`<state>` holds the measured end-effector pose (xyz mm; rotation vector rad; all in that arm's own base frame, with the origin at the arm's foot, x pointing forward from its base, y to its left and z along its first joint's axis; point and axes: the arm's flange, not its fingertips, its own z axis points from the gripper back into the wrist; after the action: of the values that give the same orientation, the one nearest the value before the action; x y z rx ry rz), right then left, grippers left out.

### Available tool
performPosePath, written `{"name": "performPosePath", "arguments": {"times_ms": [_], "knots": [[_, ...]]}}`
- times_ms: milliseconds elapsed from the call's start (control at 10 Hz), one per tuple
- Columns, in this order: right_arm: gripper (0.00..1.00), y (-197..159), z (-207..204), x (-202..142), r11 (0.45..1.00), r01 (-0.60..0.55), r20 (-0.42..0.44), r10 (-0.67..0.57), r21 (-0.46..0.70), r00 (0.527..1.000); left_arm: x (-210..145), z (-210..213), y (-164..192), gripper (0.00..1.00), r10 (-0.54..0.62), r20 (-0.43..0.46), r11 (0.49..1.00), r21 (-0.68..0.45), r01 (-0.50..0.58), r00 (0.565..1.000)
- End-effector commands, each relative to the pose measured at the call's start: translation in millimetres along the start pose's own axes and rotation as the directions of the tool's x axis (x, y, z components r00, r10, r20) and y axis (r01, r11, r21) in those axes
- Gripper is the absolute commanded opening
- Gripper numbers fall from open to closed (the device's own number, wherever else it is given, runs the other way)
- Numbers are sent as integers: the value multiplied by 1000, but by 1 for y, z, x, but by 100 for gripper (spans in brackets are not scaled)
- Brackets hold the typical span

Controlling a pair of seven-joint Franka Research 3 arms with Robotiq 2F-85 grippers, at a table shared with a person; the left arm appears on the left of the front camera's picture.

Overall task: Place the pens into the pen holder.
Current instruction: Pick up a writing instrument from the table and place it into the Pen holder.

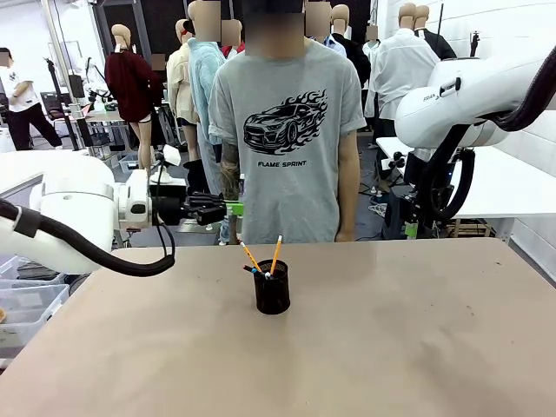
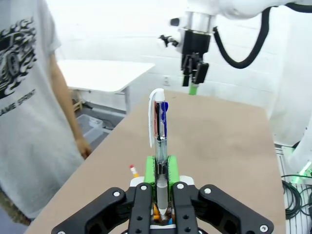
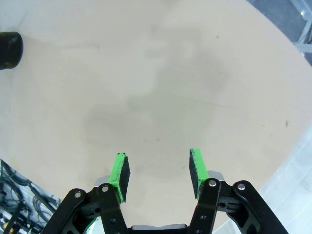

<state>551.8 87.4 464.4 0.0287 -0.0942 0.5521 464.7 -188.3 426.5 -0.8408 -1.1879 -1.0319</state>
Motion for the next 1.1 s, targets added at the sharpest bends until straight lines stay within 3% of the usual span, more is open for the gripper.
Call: {"name": "performPosePath", "arguments": {"times_ms": [0, 400, 1000], "knots": [[63, -2, 0, 0, 1000, -11, 20, 10, 20, 1000, -7, -30, -2, 0, -9, 1, 999, -38, 9, 1000], [63, -2, 0, 0, 1000, -11, 20, 10, 20, 1000, -13, -94, 3, 0, -10, -173, 1000, -17, 7, 985], [63, -2, 0, 0, 1000, -11, 20, 10, 20, 1000, -36, -110, 6, 0, 18, -251, 999, -41, -29, 968]]}}
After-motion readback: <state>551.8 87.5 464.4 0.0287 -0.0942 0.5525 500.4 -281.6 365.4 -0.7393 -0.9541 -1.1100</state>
